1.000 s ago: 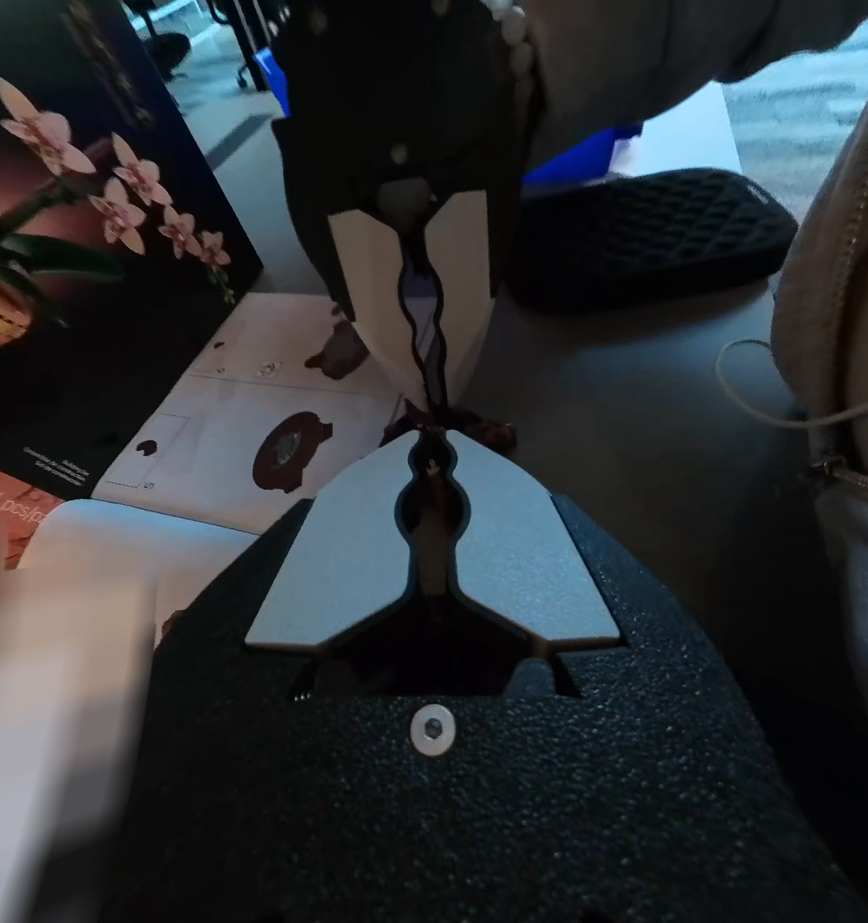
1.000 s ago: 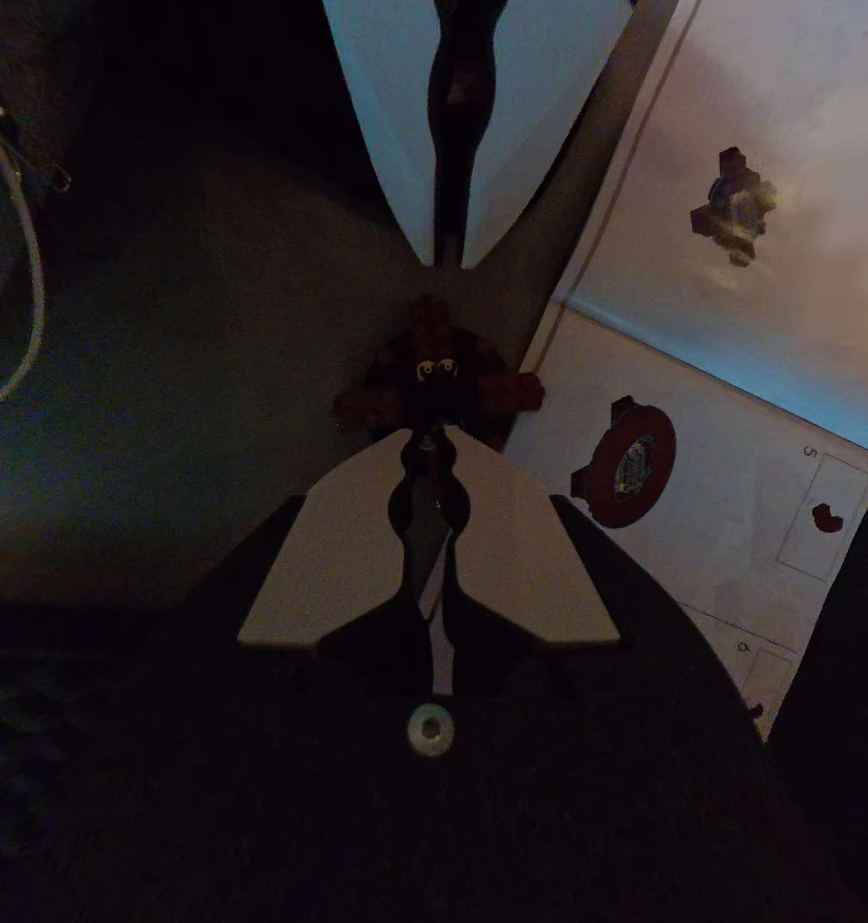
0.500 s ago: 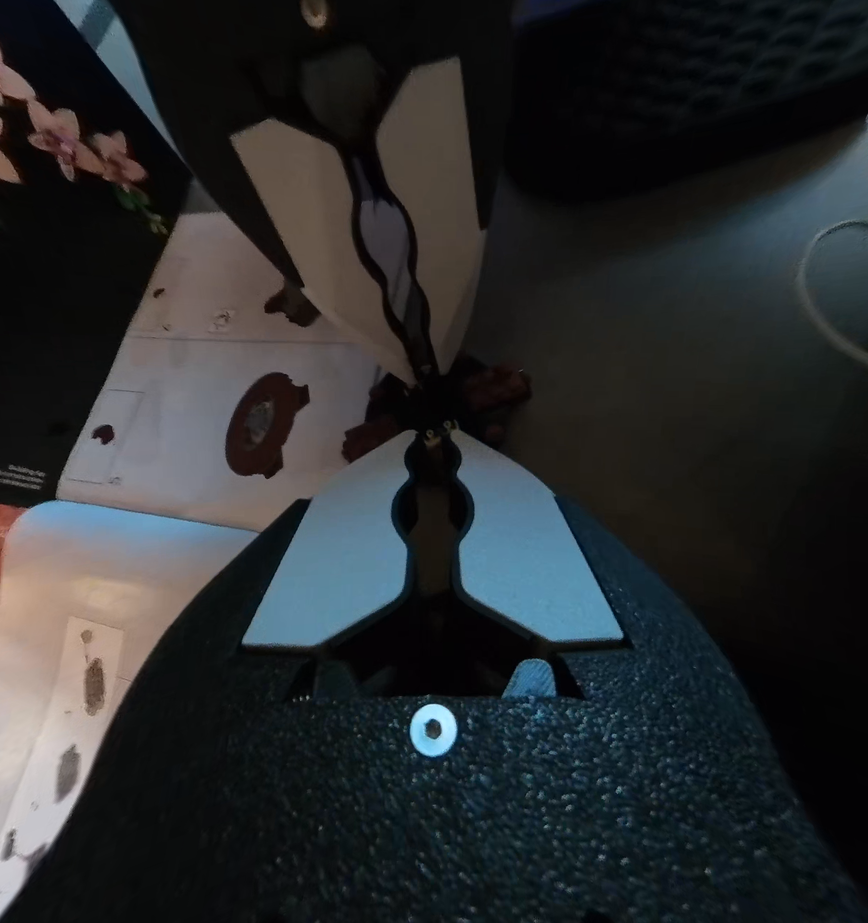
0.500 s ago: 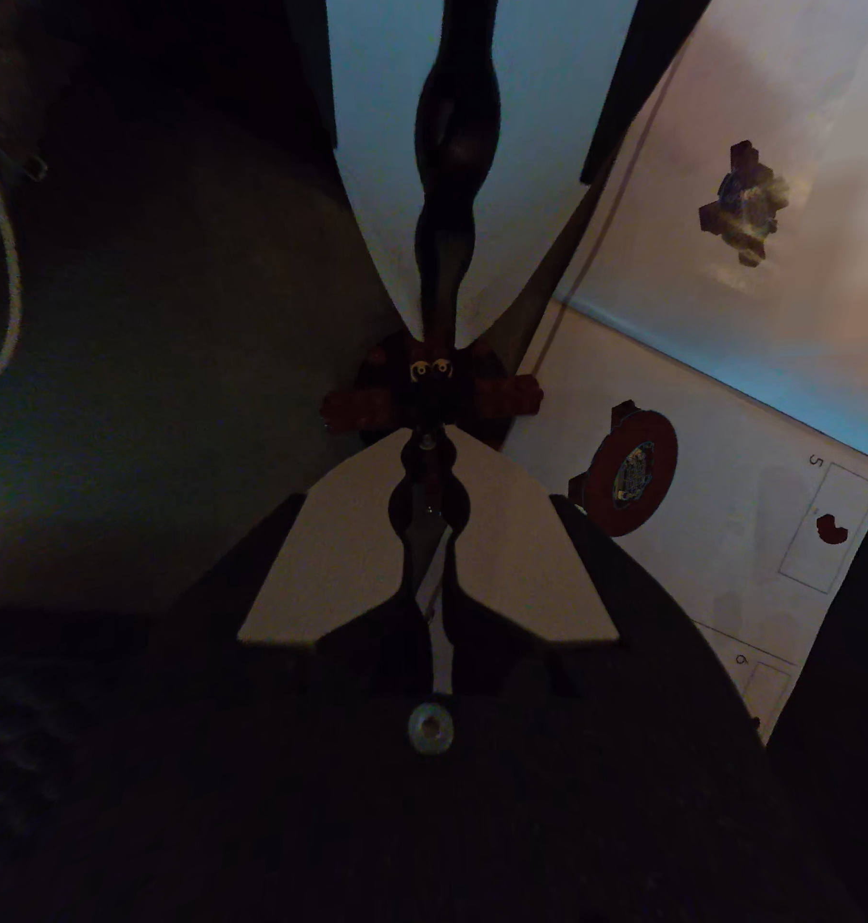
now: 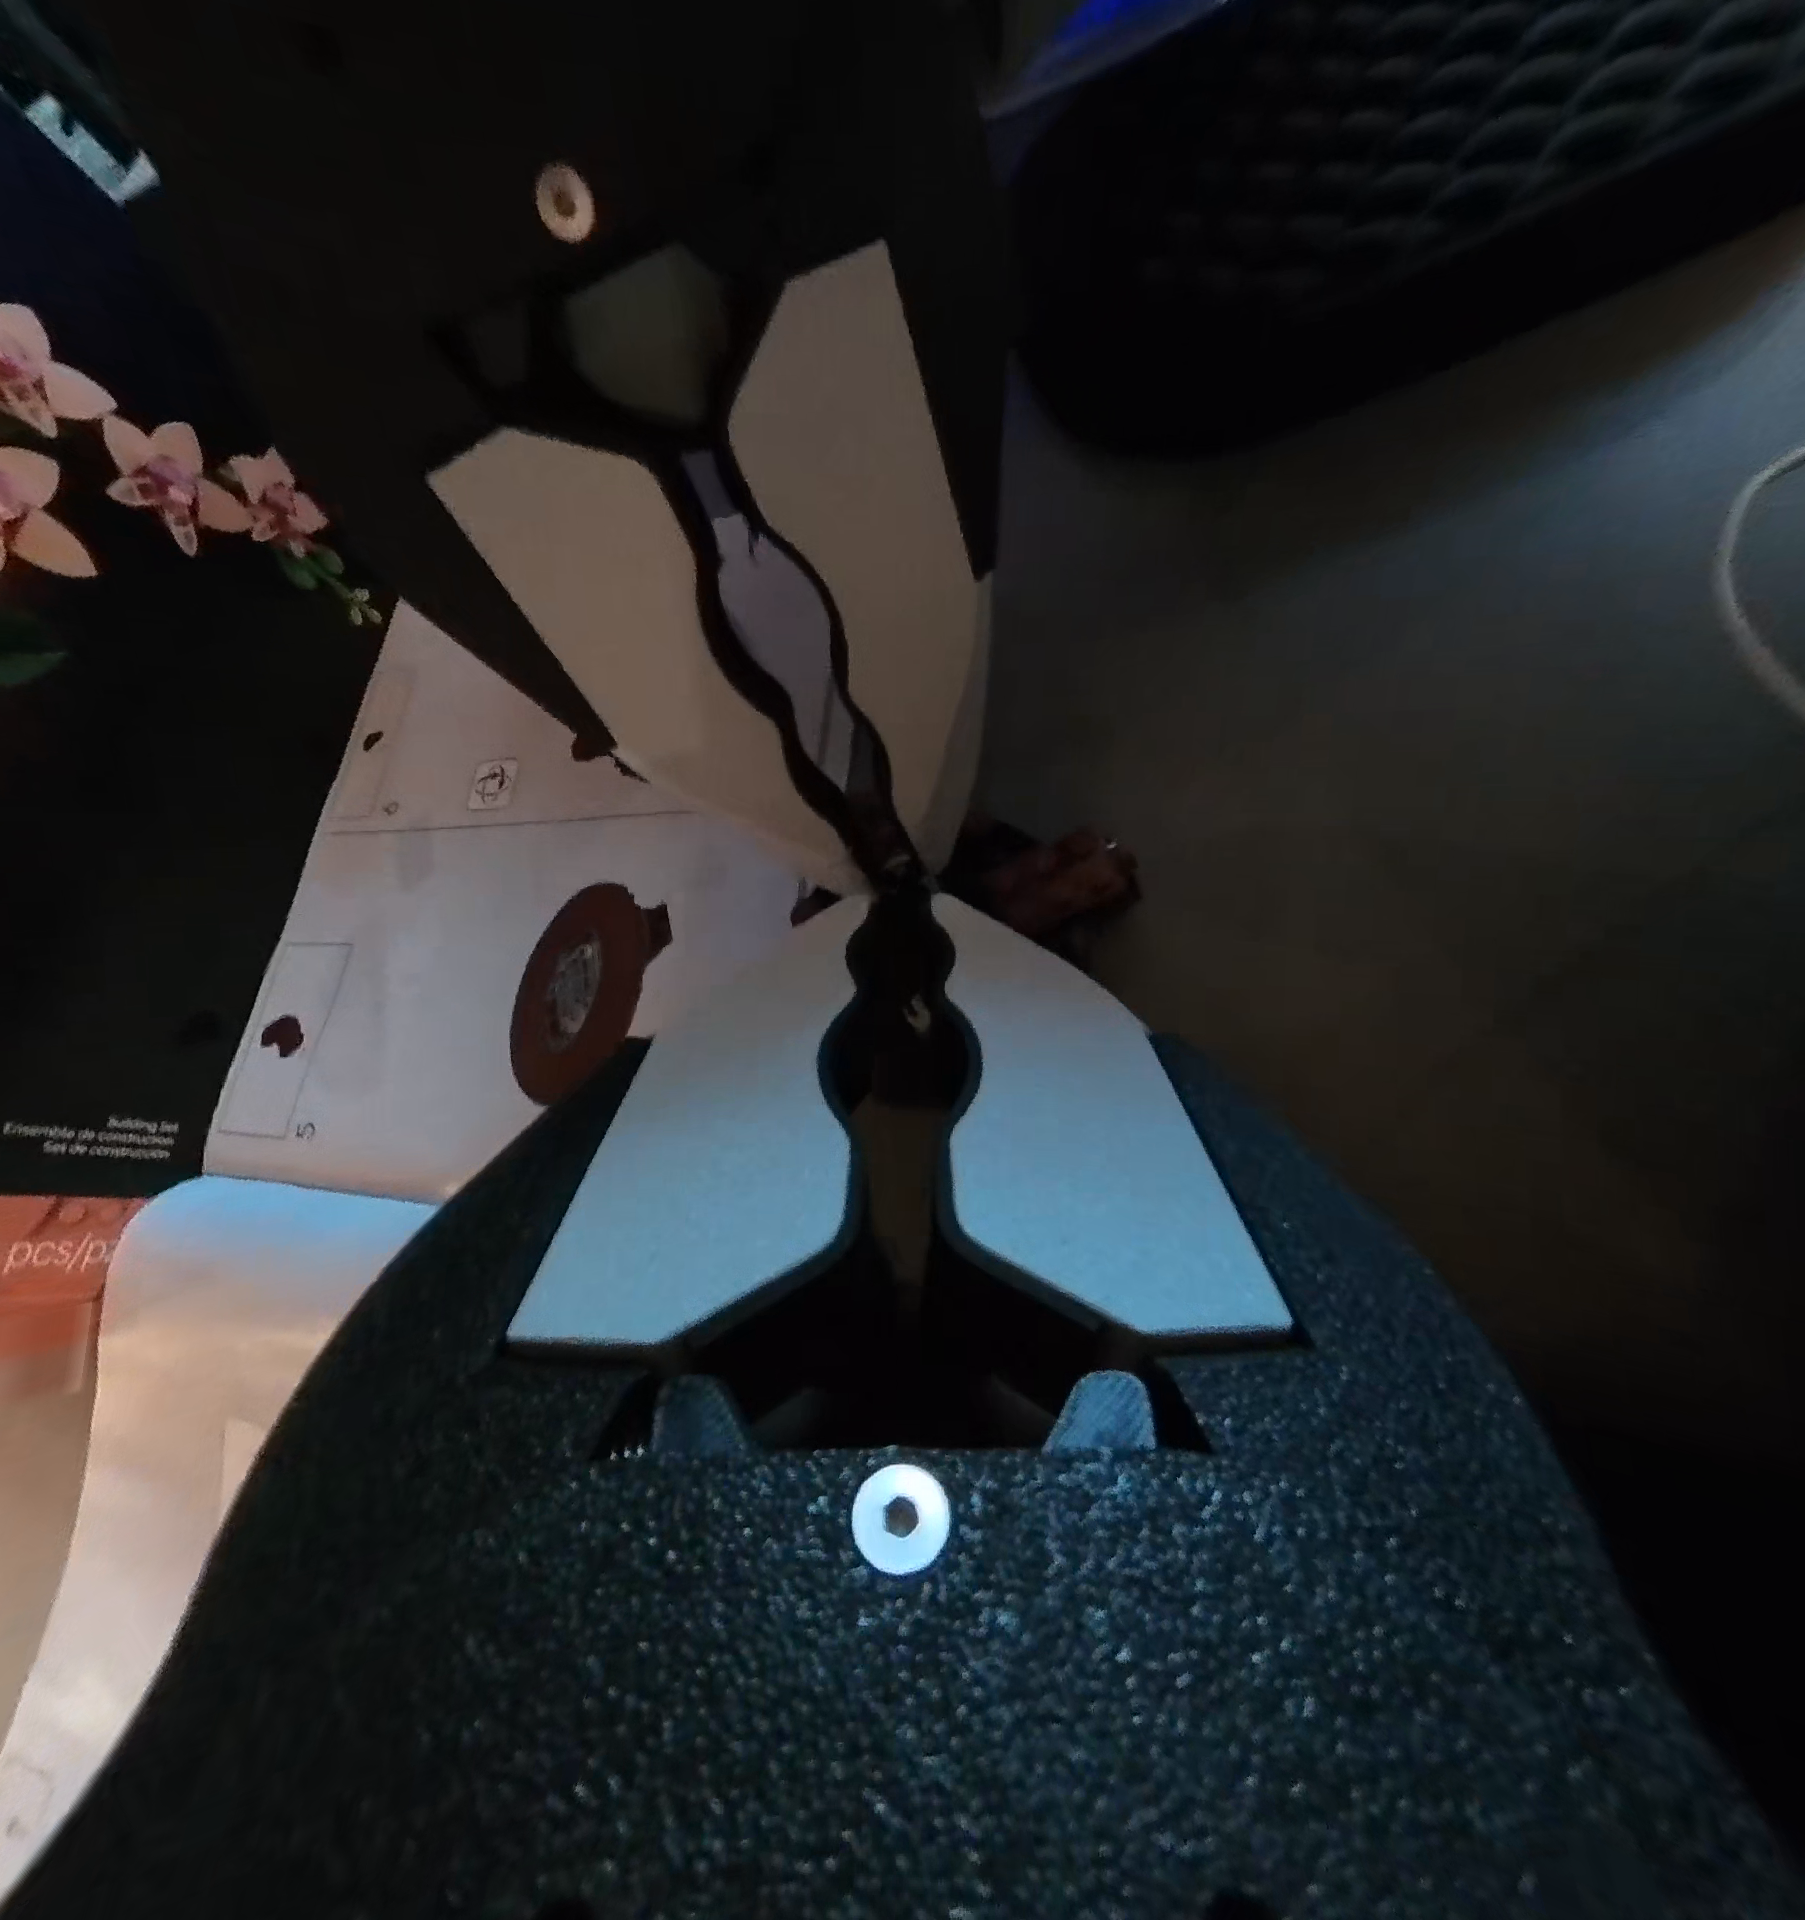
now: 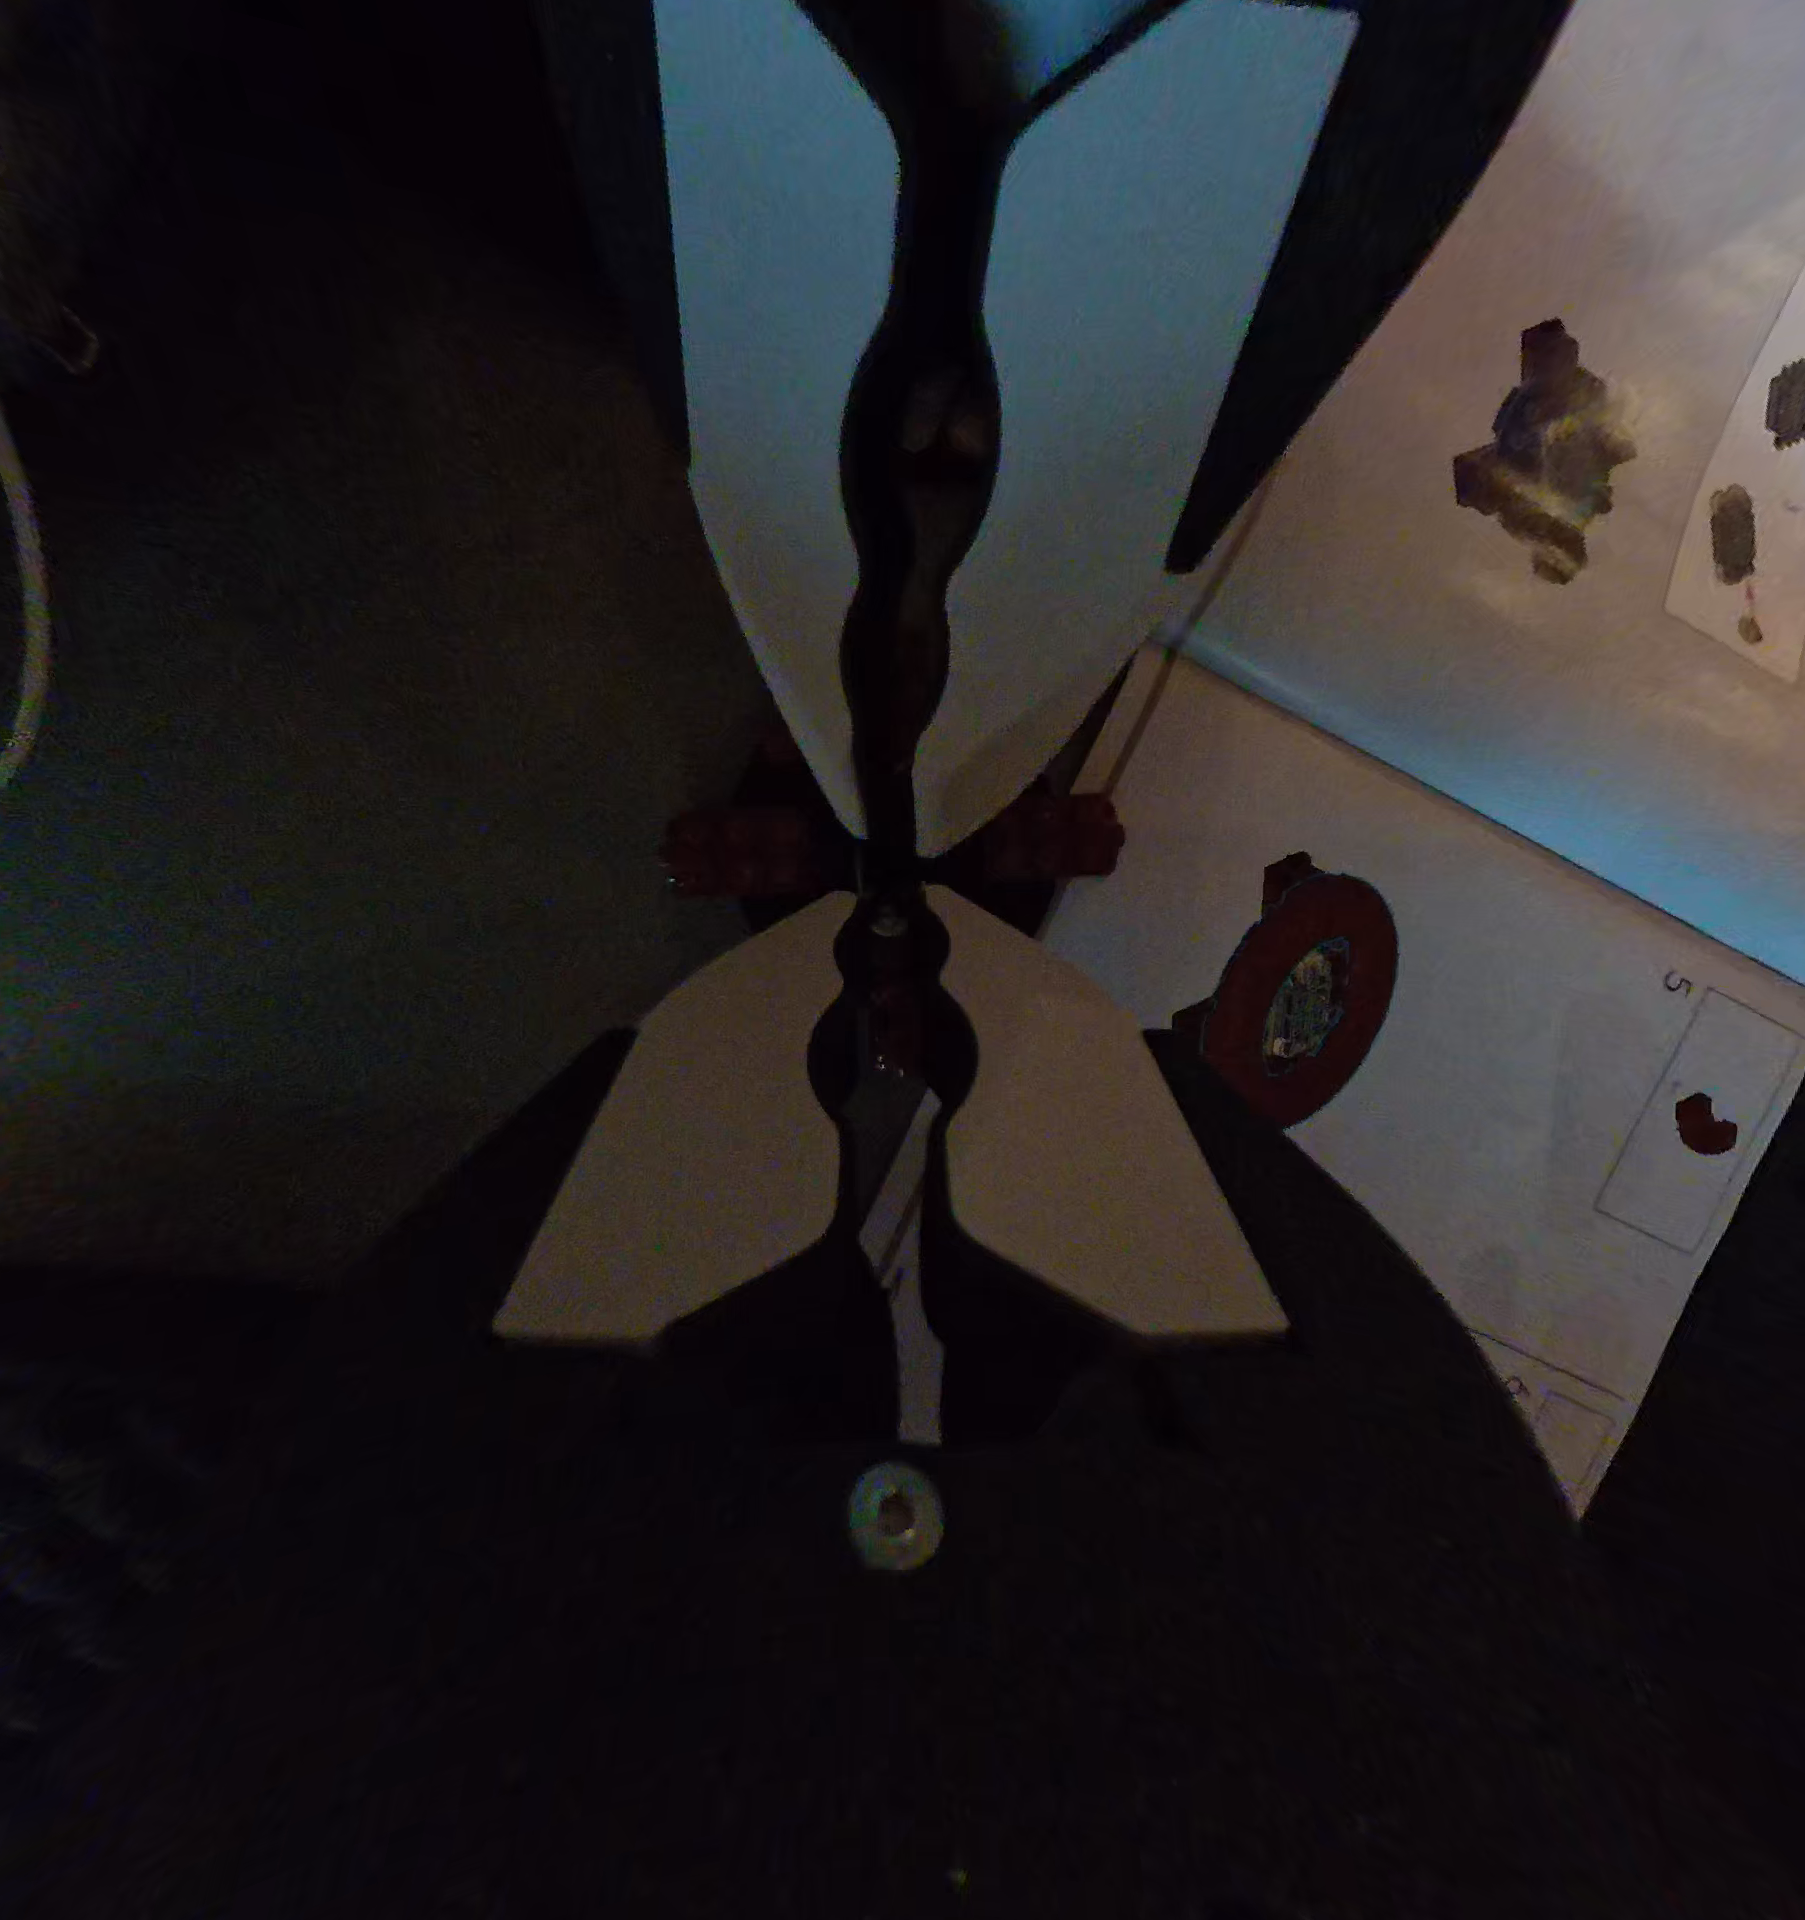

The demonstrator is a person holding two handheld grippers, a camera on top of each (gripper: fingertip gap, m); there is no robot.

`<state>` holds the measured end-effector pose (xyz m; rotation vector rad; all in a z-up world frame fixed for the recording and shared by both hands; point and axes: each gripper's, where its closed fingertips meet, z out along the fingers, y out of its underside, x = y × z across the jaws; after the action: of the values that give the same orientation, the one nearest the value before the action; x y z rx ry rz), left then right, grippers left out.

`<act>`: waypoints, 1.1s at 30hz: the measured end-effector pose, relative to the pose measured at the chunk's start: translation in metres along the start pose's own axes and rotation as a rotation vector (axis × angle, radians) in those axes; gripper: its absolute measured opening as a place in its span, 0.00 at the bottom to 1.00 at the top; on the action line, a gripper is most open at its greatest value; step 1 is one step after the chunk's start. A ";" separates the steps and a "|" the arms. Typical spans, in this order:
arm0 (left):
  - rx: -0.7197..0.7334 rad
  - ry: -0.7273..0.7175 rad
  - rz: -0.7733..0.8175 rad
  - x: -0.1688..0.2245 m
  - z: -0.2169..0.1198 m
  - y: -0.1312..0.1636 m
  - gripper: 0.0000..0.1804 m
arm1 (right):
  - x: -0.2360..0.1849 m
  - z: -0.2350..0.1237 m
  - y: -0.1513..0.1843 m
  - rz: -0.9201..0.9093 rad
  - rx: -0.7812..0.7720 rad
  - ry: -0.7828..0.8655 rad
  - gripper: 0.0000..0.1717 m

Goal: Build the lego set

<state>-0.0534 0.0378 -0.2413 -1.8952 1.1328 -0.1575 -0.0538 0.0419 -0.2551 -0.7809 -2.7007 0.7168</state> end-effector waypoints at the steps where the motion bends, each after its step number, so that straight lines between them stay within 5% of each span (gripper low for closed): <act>1: 0.008 0.001 0.000 0.000 0.000 -0.002 0.03 | 0.000 0.000 0.000 -0.002 0.000 0.000 0.02; 16: -0.075 0.119 -0.057 0.009 0.009 0.007 0.00 | 0.001 0.001 -0.001 0.007 0.004 0.011 0.03; 24: -0.071 0.104 -0.051 0.009 0.009 0.007 0.00 | 0.001 -0.019 -0.008 0.252 0.206 0.037 0.00; 33: -0.042 0.104 -0.054 0.008 0.005 0.004 0.00 | -0.003 -0.002 0.003 0.339 0.170 0.031 0.00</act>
<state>-0.0486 0.0346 -0.2495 -1.9745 1.1626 -0.2667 -0.0492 0.0431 -0.2554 -1.2077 -2.4637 0.9832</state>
